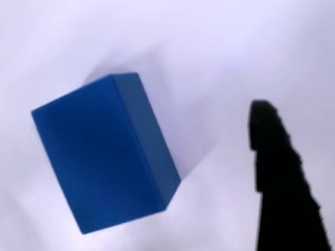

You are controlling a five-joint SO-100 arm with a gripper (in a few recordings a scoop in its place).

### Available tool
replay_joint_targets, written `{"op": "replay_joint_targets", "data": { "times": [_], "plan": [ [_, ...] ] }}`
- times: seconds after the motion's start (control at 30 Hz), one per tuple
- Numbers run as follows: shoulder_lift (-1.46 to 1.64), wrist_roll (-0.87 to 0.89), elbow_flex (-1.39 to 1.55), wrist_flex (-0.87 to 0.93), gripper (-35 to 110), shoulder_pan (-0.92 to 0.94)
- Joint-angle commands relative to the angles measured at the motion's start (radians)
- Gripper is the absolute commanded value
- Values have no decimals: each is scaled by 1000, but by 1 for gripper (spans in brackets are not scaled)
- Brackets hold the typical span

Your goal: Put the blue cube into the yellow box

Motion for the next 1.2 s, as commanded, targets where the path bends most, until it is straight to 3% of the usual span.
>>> {"op": "replay_joint_targets", "data": {
  "times": [0.0, 0.67, 1.17],
  "plan": [
    [31, 12, -18, -29, 58, -32],
    [-37, 107, 21, -17, 55, -91],
    [-95, 152, 38, -46, 39, -106]
  ]
}}
